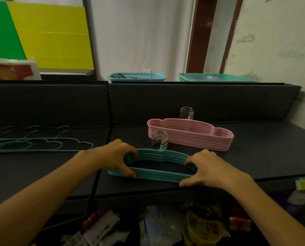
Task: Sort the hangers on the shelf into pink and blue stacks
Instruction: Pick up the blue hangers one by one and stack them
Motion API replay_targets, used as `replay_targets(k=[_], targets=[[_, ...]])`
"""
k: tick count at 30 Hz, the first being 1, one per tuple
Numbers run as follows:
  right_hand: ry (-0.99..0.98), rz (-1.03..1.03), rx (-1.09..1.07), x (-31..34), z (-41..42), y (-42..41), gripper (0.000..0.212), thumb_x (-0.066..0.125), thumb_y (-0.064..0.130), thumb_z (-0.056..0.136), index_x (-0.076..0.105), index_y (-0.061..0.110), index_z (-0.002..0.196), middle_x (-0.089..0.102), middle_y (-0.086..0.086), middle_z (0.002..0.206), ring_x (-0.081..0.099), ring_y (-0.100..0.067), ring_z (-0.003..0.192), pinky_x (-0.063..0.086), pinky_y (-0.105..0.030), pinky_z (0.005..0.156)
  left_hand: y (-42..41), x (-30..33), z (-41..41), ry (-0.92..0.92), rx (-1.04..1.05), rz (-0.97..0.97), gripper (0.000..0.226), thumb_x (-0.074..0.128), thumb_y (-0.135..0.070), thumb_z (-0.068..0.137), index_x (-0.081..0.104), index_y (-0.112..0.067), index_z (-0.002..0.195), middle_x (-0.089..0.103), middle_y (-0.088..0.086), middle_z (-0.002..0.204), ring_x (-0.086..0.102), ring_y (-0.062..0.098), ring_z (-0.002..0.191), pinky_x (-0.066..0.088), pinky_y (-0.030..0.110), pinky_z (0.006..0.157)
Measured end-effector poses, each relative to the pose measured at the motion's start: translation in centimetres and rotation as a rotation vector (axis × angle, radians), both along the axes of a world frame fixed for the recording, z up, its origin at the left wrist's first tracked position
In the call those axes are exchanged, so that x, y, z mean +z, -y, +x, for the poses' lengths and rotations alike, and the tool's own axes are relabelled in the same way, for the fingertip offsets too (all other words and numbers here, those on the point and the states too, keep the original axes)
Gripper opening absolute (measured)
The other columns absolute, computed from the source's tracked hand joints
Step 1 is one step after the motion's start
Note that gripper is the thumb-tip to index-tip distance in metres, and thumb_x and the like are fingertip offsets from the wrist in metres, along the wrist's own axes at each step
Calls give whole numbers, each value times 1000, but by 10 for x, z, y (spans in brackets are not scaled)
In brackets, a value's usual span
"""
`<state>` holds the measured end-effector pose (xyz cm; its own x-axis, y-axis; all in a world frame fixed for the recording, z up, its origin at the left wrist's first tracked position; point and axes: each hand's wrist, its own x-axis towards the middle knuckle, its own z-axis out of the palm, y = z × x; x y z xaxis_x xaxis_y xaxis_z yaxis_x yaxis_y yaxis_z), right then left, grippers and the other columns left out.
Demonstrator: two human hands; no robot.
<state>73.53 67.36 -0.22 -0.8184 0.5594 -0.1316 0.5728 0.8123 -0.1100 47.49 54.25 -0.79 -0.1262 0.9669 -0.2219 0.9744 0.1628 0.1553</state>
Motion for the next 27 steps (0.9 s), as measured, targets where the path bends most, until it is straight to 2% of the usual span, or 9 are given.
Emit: replay_targets(k=[3,6,10,13,16,20,24,27], targets=[[4,-43,11,8,3,3,89,68,76,60,50,28,133,47,7,126,47,-11,109,47,-32,91,10,1,-1,20,-36,89,73,70,-67,65,47,-39,128,46,-14,125,43,5,110,43,28,96],[22,43,49,20,-6,12,93,57,84,60,44,34,137,41,10,136,42,-12,120,41,-32,93,27,2,-3,84,-41,236,78,62,-78,60,45,-45,129,46,-21,124,44,0,111,44,28,96],[-139,107,137,29,-40,30,87,42,87,63,45,38,136,42,15,138,45,-8,120,43,-34,96,65,0,-19,59,18,426,73,42,-84,69,44,-44,131,48,-20,130,47,2,116,44,28,96],[-245,145,203,29,-79,48,81,41,84,70,43,39,137,44,14,140,46,-9,123,43,-35,99,102,-7,-46,-6,114,500,77,32,-84,72,44,-40,133,49,-13,135,49,8,119,46,33,96],[-302,127,267,29,-123,72,76,42,78,75,42,37,140,45,11,142,44,-12,128,41,-39,103,137,-14,-80,-57,203,521,76,28,-83,75,48,-36,131,52,-11,132,52,10,117,47,33,93],[-306,85,314,26,-185,106,68,47,71,82,40,36,141,44,9,143,43,-13,129,41,-38,104,183,-24,-127,-155,323,466,77,24,-82,75,46,-35,133,52,-8,133,52,15,115,45,33,93],[-264,98,327,18,-246,137,68,47,69,85,36,36,143,41,9,145,42,-15,130,39,-36,99,221,-31,-171,-189,393,434,66,37,-70,82,43,-32,136,48,-6,136,48,15,121,38,32,100],[-221,105,302,9,-287,156,70,47,68,87,32,35,146,39,7,147,40,-16,132,39,-35,99,249,-32,-206,-187,420,409,67,37,-70,82,41,-32,138,45,-6,139,45,14,124,35,31,102]])
